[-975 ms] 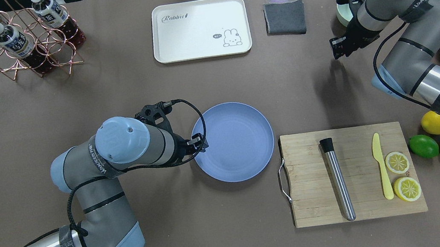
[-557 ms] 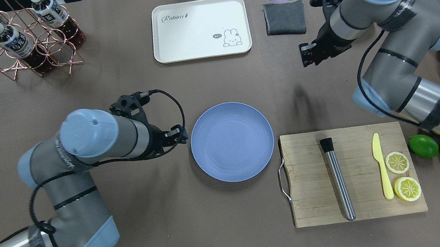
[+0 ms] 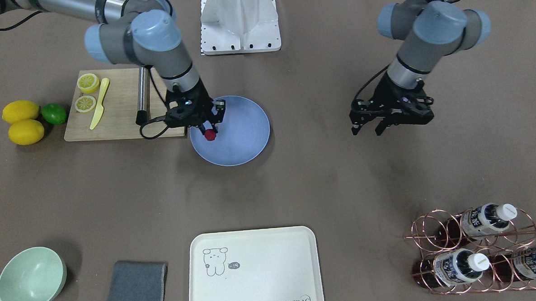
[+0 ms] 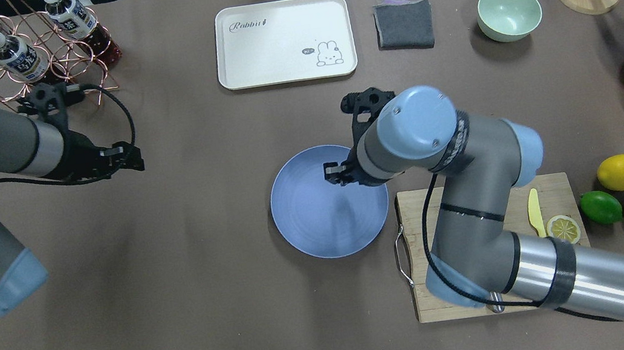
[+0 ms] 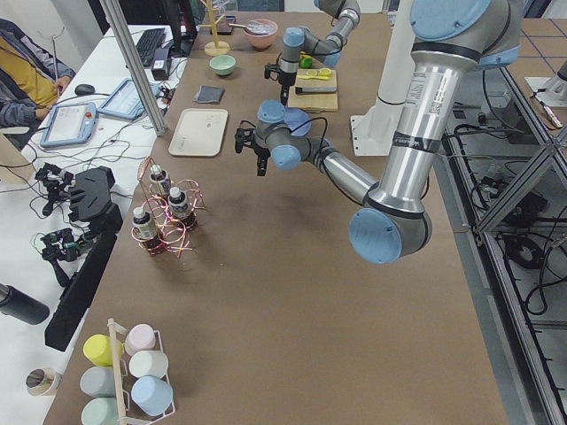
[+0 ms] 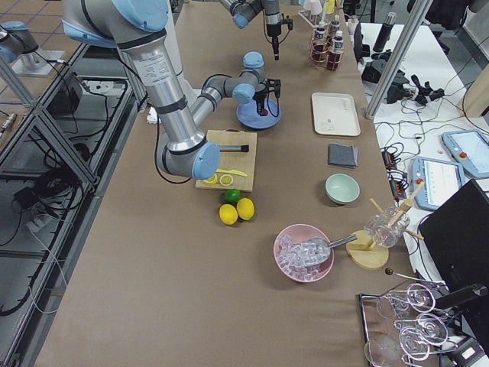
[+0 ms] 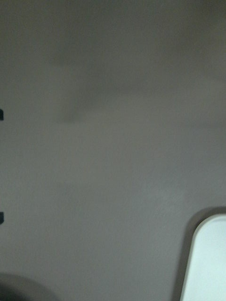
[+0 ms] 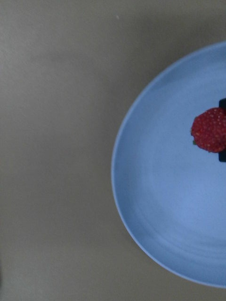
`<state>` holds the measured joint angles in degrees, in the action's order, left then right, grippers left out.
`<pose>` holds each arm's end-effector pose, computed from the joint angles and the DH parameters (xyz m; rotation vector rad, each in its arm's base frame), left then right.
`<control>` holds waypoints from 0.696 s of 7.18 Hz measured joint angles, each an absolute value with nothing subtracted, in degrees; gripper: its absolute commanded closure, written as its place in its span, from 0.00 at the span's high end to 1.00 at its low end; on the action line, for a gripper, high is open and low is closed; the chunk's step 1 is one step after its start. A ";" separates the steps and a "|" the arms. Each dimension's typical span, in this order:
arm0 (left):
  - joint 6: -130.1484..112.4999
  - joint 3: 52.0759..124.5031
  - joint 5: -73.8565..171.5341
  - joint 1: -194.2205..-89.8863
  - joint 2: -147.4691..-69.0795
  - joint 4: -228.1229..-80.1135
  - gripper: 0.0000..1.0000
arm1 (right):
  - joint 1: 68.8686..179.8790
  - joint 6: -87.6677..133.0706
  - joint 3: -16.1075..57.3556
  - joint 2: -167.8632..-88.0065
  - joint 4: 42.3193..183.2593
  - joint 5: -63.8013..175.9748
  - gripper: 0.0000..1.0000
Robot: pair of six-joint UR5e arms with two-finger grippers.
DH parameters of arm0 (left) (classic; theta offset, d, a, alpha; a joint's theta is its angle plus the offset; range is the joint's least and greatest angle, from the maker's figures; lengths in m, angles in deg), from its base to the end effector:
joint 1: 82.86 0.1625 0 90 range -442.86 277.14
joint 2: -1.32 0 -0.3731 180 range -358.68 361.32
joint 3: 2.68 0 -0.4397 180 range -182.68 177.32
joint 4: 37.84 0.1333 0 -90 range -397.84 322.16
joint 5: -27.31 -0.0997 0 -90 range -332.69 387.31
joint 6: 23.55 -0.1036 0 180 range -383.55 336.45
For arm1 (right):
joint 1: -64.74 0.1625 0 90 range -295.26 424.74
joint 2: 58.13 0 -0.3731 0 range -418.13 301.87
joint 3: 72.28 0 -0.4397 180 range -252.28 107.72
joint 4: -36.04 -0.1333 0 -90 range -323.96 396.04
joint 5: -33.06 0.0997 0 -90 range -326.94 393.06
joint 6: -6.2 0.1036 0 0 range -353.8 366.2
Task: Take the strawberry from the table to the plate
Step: 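Lower the strawberry onto the plate and open the right gripper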
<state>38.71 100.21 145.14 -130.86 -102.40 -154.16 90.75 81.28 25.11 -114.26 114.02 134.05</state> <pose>0.3483 -0.5137 0.3037 0.1996 0.9891 -0.0988 -0.5610 -0.4001 0.1632 0.1576 -0.9306 0.0898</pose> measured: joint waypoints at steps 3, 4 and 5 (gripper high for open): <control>34.27 100.37 148.43 -136.17 -99.92 -154.24 0.75 | 86.07 83.14 21.55 -111.64 115.20 129.49 0.99; 34.15 100.51 148.79 -136.50 -99.71 -154.22 0.75 | 86.34 82.89 21.37 -111.53 115.24 129.45 1.00; 34.12 100.58 148.90 -136.59 -99.55 -154.21 0.75 | 86.97 82.73 21.50 -111.55 115.29 129.67 1.00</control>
<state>34.12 100.58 148.90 -136.59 -99.55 -154.21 86.97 82.73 21.50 -111.55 115.29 129.67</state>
